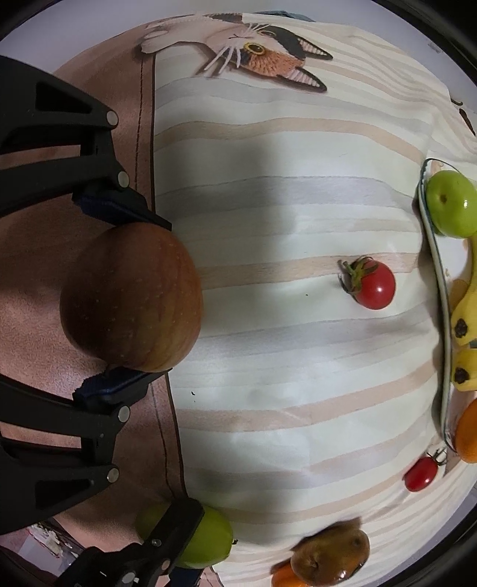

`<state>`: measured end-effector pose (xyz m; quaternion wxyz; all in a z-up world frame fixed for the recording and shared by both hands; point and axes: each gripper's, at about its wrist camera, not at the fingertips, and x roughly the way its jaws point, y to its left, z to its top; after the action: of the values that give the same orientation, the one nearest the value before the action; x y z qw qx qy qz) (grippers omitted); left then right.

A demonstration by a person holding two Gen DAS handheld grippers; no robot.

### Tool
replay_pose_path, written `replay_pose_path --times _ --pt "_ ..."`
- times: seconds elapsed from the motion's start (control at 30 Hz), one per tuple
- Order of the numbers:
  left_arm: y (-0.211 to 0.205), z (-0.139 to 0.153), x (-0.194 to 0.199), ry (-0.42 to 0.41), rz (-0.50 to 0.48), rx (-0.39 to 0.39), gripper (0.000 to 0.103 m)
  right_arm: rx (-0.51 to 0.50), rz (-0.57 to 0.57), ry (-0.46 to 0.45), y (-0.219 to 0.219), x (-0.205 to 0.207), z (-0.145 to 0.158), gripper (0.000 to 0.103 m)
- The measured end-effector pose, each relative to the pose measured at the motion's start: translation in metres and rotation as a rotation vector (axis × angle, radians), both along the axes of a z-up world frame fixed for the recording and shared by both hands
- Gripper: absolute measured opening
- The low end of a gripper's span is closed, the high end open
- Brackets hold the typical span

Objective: Organize fruits
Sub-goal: 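Grasp the brown kiwi with the left tool while the right tool grasps another green apple, then carry the kiwi and green apple onto the floral plate and open both tools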

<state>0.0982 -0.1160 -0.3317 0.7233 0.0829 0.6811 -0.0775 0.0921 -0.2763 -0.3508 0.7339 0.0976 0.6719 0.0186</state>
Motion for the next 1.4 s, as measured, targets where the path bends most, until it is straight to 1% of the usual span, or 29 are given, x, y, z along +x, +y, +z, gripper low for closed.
replay_pose_path --times 0.1,0.2,0.33,0.4,0.47,0.6,0.67,0.73,0.83,0.9,1.0,1.1,1.23,1.4 --pt "0.002 0.013 0.004 -0.008 0.003 -0.016 0.064 0.011 0.001 -0.014 0.002 0.001 0.005 0.058" --pt "0.011 0.033 0.014 -0.034 0.012 -0.037 0.064 0.030 -0.001 -0.030 0.002 0.004 0.013 0.058" --pt "0.022 0.066 0.038 -0.081 0.041 -0.082 0.064 0.054 -0.003 -0.064 0.006 0.019 0.030 0.057" --pt "0.028 0.085 0.055 -0.109 0.054 -0.106 0.064 0.068 -0.003 -0.092 0.007 0.034 0.045 0.057" --pt "0.034 0.103 0.076 -0.135 0.064 -0.129 0.064 0.079 0.005 -0.127 0.009 0.052 0.060 0.057" --pt "0.040 0.135 0.140 -0.159 0.094 -0.184 0.064 0.082 0.051 -0.210 0.020 0.103 0.092 0.057" --pt "0.037 0.134 0.172 -0.155 0.103 -0.205 0.064 0.079 0.080 -0.248 0.028 0.130 0.104 0.057" --pt "0.040 0.140 0.202 -0.153 0.113 -0.214 0.064 0.058 0.119 -0.284 0.042 0.161 0.112 0.057" --pt "0.038 0.136 0.257 -0.130 0.106 -0.200 0.064 0.044 0.154 -0.296 0.054 0.203 0.113 0.057" --pt "0.035 0.123 0.287 -0.068 0.095 -0.214 0.064 0.037 0.170 -0.285 0.063 0.230 0.105 0.057" --pt "0.031 0.105 0.317 0.011 0.082 -0.238 0.064 0.027 0.190 -0.254 0.070 0.261 0.093 0.057" --pt "0.028 0.085 0.342 0.087 0.080 -0.271 0.064 0.036 0.206 -0.210 0.075 0.282 0.075 0.057" --pt "0.021 0.066 0.355 0.182 0.071 -0.330 0.064 0.023 0.237 -0.183 0.083 0.296 0.053 0.057" --pt "0.008 0.048 0.360 0.253 0.047 -0.346 0.064 0.020 0.256 -0.153 0.085 0.300 0.035 0.058"
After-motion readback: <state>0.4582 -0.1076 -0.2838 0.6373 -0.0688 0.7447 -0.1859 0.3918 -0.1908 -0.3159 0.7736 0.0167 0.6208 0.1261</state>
